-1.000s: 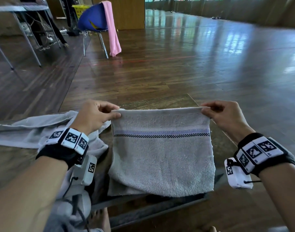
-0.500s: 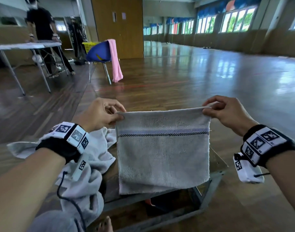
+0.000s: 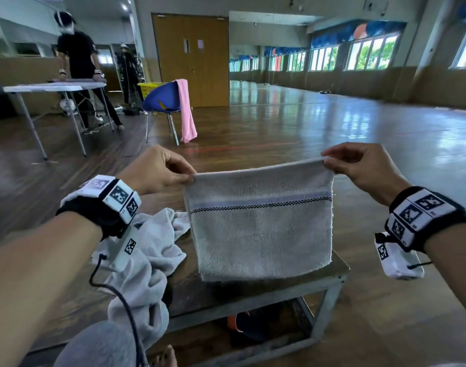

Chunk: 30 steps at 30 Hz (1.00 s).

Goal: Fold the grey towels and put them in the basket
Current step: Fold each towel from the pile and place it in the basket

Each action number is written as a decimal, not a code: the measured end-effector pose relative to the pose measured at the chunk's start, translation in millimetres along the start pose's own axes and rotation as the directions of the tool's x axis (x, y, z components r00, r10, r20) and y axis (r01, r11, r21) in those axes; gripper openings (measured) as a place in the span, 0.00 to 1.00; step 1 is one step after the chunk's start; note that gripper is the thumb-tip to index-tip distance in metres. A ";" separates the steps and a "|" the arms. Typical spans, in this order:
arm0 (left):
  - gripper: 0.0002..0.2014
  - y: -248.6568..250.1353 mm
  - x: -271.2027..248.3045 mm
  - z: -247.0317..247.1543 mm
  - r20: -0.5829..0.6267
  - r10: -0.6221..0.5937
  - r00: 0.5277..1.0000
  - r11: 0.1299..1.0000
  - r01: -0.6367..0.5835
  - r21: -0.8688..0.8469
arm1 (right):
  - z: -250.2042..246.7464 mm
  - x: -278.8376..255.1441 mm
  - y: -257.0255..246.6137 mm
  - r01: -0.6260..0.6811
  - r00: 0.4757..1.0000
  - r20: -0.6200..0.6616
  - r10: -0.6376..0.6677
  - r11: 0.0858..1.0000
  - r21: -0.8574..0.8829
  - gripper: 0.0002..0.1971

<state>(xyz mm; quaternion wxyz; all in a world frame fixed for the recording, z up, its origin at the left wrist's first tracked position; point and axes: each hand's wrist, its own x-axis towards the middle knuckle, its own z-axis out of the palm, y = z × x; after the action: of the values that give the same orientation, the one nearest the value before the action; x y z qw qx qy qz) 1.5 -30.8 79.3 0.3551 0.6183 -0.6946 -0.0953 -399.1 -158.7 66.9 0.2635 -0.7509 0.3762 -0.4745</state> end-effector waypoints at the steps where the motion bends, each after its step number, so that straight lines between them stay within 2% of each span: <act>1: 0.10 2.2 4.5 -3.0 -0.019 -0.004 1.000 1.000 0.005 0.014 | 0.8 6.5 -3.6 0.002 1.000 -0.005 -0.002 0.999 -0.054 0.09; 3: 0.11 7.8 17.5 -8.6 -0.036 -0.004 0.999 0.995 0.007 0.097 | 4.1 20.6 -12.7 0.009 1.000 0.016 -0.006 0.980 -0.200 0.08; 5: 0.06 16.3 31.7 -14.1 -0.064 0.034 0.997 0.973 -0.018 0.231 | 9.8 36.3 -23.5 0.034 0.999 0.022 -0.029 0.952 -0.305 0.06; 10: 0.05 28.2 54.0 -21.1 -0.261 0.152 0.953 0.930 -0.048 0.365 | 21.5 65.0 -39.3 0.000 0.987 -0.148 -0.069 0.905 -0.424 0.05; 13: 0.05 20.4 52.8 -18.7 -0.256 0.134 0.957 0.932 -0.034 0.361 | 24.1 65.7 -38.0 -0.011 0.991 -0.124 -0.047 0.903 -0.429 0.05; 15: 0.04 12.8 50.6 -15.3 -0.224 0.093 0.970 0.932 -0.006 0.361 | 25.9 60.1 -34.4 -0.031 0.997 -0.083 -0.007 0.896 -0.442 0.04; 17: 0.04 9.1 50.0 -10.8 -0.197 0.050 0.979 0.940 0.021 0.342 | 27.7 56.0 -28.4 -0.060 0.995 -0.095 0.021 0.897 -0.438 0.04; 20: 0.05 9.8 54.2 -2.5 -0.162 -0.027 0.986 0.958 0.072 0.279 | 32.2 57.5 -18.4 -0.192 0.981 -0.087 0.175 0.949 -0.249 0.02; 23: 0.06 14.0 63.3 5.3 -0.130 -0.223 0.966 0.970 0.233 0.065 | 35.9 63.2 -8.7 -0.362 0.932 -0.015 0.362 0.932 -0.021 0.04; 26: 0.05 16.5 77.9 10.5 -0.236 -0.281 0.930 0.952 0.302 0.055 | 40.8 72.9 -0.9 -0.387 0.921 -0.018 0.389 0.919 0.077 0.08; 30: 0.04 19.3 84.5 16.3 -0.340 -0.220 0.914 0.975 0.216 -0.048 | 42.7 75.1 6.9 -0.314 0.946 -0.029 0.322 0.937 0.155 0.10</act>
<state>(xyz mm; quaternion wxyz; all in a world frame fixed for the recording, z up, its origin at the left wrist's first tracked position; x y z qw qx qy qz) -22.3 -109.9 110.1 0.4608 0.6972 -0.5484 -0.0284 -342.3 -222.3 82.8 0.3814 -0.6455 0.4631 -0.4726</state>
